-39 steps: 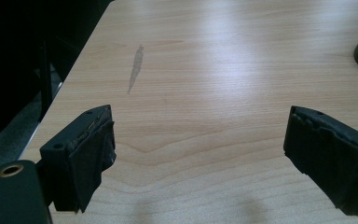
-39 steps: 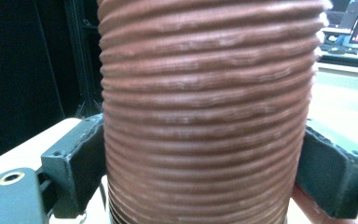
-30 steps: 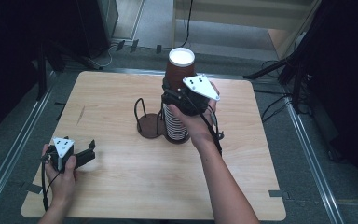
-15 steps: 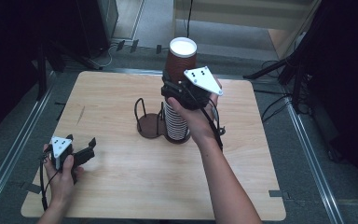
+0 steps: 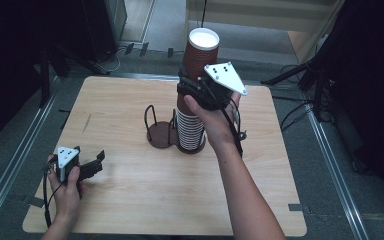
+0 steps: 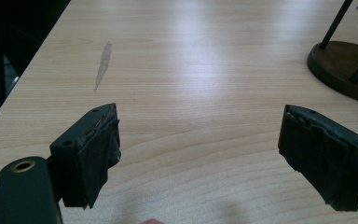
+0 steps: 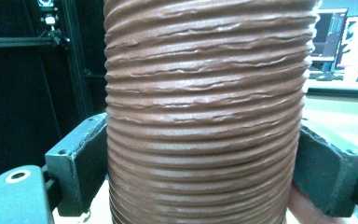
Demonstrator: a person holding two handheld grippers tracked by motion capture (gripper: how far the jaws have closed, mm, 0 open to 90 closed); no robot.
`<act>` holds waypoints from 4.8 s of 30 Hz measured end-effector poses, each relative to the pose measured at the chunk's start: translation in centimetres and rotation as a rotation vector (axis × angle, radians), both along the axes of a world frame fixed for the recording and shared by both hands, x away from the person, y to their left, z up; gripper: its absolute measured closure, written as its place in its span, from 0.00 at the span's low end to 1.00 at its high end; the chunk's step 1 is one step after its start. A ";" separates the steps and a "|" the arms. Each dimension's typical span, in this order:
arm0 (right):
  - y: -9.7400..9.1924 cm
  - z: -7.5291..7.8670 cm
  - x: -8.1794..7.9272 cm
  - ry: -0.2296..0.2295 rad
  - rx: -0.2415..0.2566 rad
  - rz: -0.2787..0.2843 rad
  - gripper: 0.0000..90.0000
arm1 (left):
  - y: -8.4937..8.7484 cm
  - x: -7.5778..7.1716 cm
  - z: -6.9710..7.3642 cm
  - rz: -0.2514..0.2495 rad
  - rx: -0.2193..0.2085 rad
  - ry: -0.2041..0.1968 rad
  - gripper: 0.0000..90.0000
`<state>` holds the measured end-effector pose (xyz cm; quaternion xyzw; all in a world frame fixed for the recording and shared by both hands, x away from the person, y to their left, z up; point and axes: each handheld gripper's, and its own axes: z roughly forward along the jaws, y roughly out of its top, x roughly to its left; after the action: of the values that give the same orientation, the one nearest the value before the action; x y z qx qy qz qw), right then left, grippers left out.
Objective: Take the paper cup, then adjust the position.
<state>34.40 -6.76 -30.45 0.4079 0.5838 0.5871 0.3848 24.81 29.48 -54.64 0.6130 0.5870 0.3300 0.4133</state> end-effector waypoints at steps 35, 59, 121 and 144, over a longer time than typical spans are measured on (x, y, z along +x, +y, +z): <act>-8.2 -2.1 -1.7 -0.004 0.010 -0.133 0.15 | -5.1 0.6 3.4 -0.139 0.005 -0.041 0.10; -9.8 -12.6 -6.3 0.144 -0.004 -0.164 0.15 | -8.4 0.9 5.1 -0.234 -0.024 -0.073 0.10; -2.7 -22.7 -11.1 0.079 -0.409 0.132 0.15 | -16.1 -0.2 7.2 -0.705 -0.083 0.043 0.00; -0.7 -23.8 -12.8 -0.036 -0.596 0.265 0.14 | -17.4 -0.4 7.3 -0.815 -0.071 0.122 0.07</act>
<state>21.65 -7.42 -54.28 0.1874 0.7712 0.4424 0.4176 24.38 12.05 -47.35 0.7992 0.3306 0.0819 0.4953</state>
